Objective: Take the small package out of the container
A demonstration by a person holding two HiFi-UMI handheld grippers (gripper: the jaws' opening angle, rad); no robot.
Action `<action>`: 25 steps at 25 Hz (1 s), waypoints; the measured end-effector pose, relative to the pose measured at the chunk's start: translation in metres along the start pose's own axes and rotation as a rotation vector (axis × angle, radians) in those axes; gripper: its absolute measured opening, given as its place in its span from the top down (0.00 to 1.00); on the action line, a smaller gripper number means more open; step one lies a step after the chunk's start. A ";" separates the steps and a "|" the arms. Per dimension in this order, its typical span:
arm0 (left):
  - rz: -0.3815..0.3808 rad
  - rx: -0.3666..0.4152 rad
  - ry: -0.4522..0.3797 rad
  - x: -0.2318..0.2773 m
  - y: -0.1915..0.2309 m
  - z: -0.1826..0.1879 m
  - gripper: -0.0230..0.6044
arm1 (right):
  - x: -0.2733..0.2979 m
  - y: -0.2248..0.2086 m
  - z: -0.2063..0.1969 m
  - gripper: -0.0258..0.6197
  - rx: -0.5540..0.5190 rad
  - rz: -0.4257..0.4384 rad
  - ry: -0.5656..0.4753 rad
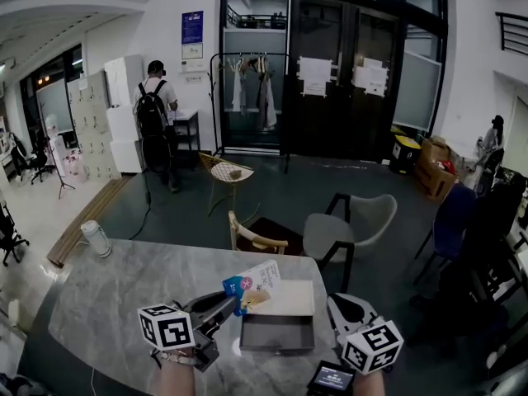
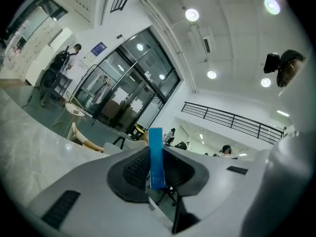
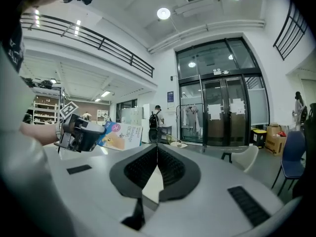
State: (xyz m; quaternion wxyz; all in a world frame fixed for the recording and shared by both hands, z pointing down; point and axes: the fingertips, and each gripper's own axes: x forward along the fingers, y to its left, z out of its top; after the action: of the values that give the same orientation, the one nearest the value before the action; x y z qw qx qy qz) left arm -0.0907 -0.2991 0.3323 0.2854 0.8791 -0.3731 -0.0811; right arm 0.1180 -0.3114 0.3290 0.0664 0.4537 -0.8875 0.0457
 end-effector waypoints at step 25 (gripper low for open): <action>0.275 0.700 -0.210 0.017 -0.016 0.042 0.83 | 0.022 0.005 0.042 0.92 -0.165 -0.020 -0.069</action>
State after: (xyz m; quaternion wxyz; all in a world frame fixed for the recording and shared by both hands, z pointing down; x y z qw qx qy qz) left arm -0.0837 -0.3209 0.2898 -0.0634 0.8518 -0.5200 0.0006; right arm 0.0982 -0.3317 0.2911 0.0735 0.4570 -0.8853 -0.0441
